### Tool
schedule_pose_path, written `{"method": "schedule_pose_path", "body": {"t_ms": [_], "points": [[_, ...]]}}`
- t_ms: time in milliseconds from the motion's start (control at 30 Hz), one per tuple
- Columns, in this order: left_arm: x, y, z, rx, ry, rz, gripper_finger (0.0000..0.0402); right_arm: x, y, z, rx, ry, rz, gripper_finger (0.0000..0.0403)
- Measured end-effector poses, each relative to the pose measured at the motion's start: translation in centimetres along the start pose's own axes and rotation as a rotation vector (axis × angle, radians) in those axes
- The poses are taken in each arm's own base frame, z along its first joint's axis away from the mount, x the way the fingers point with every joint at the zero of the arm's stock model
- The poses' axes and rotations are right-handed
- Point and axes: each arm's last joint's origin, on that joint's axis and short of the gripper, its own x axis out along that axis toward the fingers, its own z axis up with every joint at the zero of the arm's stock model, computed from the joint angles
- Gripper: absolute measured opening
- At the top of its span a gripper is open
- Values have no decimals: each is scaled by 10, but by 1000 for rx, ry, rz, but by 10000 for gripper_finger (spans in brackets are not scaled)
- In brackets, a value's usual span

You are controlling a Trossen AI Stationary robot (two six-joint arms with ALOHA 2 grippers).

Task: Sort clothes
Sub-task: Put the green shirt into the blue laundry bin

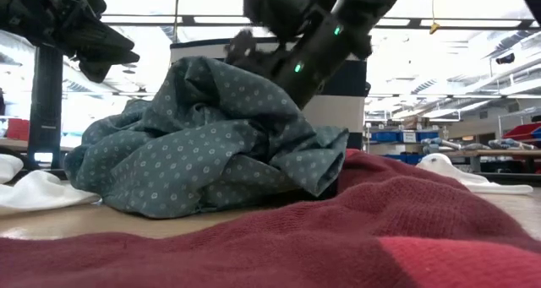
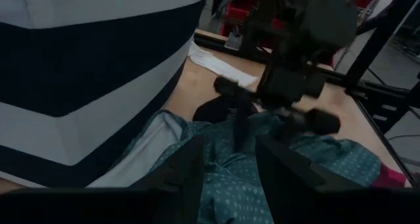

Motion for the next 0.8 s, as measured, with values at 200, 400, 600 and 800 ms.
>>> {"method": "schedule_pose_path", "body": {"t_ms": [200,400,600,800], "points": [[0,0,-2,4,19,4,142,20,-1,3,-1,8,11,137],[0,2,-7,10,74,16,142,-3,-5,49,-37,-84,37,17],[0,2,-8,10,79,18,142,-56,-13,117,-103,-184,4,7],[0,2,-7,10,77,17,142,-114,-26,180,-200,-356,-73,3]]}}
